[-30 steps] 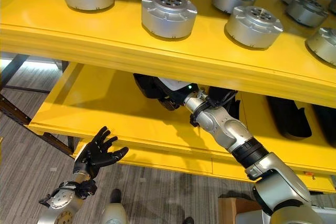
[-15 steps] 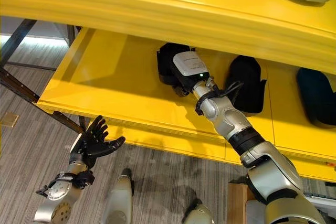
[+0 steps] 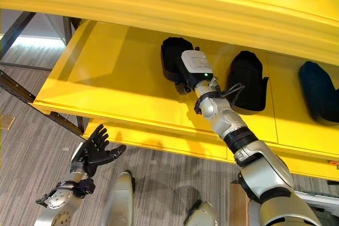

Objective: Move parts from the plastic box to the shelf.

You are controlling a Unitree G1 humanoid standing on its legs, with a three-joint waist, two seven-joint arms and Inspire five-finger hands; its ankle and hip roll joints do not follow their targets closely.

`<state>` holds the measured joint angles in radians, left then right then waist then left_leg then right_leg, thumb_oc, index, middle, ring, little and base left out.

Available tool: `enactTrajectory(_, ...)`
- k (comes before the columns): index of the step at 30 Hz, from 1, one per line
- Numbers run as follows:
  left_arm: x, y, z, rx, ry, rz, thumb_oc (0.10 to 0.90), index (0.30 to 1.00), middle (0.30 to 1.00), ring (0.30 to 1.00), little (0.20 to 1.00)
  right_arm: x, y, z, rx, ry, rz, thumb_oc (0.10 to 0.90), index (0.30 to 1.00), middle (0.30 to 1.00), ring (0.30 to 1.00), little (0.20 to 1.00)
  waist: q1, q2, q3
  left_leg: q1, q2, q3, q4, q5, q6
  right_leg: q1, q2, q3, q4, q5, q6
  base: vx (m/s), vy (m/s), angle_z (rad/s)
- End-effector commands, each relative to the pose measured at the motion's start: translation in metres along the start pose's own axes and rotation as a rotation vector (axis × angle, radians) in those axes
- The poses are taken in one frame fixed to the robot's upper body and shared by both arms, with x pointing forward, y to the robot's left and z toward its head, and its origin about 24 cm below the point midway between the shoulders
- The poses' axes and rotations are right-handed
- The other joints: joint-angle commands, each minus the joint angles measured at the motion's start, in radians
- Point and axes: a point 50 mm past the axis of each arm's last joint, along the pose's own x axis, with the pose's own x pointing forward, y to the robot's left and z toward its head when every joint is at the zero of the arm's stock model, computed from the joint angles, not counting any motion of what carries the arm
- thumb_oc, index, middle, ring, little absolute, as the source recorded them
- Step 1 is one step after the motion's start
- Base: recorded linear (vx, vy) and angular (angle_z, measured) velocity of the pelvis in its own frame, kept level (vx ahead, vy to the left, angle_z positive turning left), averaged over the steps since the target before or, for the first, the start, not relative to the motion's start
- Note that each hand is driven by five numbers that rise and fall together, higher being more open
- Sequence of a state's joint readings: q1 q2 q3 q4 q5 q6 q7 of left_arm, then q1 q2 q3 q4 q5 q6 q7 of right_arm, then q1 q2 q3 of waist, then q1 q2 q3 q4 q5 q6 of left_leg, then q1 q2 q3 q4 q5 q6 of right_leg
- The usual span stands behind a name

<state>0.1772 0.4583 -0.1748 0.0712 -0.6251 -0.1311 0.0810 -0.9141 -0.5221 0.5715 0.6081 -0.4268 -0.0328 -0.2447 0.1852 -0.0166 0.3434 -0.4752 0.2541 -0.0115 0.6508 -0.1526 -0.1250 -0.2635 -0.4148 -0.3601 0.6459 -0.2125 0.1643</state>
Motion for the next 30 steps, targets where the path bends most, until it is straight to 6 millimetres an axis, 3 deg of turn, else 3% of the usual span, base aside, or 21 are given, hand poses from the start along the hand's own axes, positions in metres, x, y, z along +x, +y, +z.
enactTrajectory(1,0.006,-0.01,0.04,0.017,-0.189,-0.09,0.9,1.0,1.0,1.0,1.0,0.023,-0.038,0.019,0.092,-0.042,-0.164,0.4,0.3,0.3,0.3,0.3,0.005,0.0,-0.045,0.026,0.042,0.025,0.034,-0.065,0.019,0.008,0.018,0.001,0.076,-0.041,-0.034,0.04,-0.007,0.03)
enactTrajectory(11,0.005,-0.01,0.038,0.018,-0.183,-0.077,0.9,1.0,1.0,1.0,1.0,0.011,-0.005,0.017,0.183,-0.005,-0.083,0.4,0.3,0.3,0.3,0.3,0.005,0.008,-0.028,-0.007,0.038,0.011,0.06,-0.069,0.02,-0.014,0.014,0.002,0.109,-0.053,-0.039,0.0,0.001,0.02)
enactTrajectory(22,0.005,-0.009,0.037,0.025,-0.18,-0.061,0.9,1.0,1.0,1.0,1.0,0.003,0.017,0.001,0.213,0.106,-0.048,0.4,0.3,0.3,0.3,0.3,-0.001,0.019,-0.015,-0.024,0.039,0.004,0.068,-0.066,0.018,-0.034,0.014,0.003,0.123,-0.056,-0.043,0.0,0.0,0.0)
enactTrajectory(30,0.006,-0.011,0.037,0.029,-0.182,-0.067,0.9,1.0,1.0,1.0,1.0,-0.003,0.037,-0.001,0.23,0.141,0.013,0.4,0.3,0.3,0.3,0.3,-0.005,0.024,-0.005,-0.029,0.04,0.005,0.071,-0.065,0.017,-0.043,0.014,0.006,0.128,-0.059,-0.046,0.0,0.0,0.0)
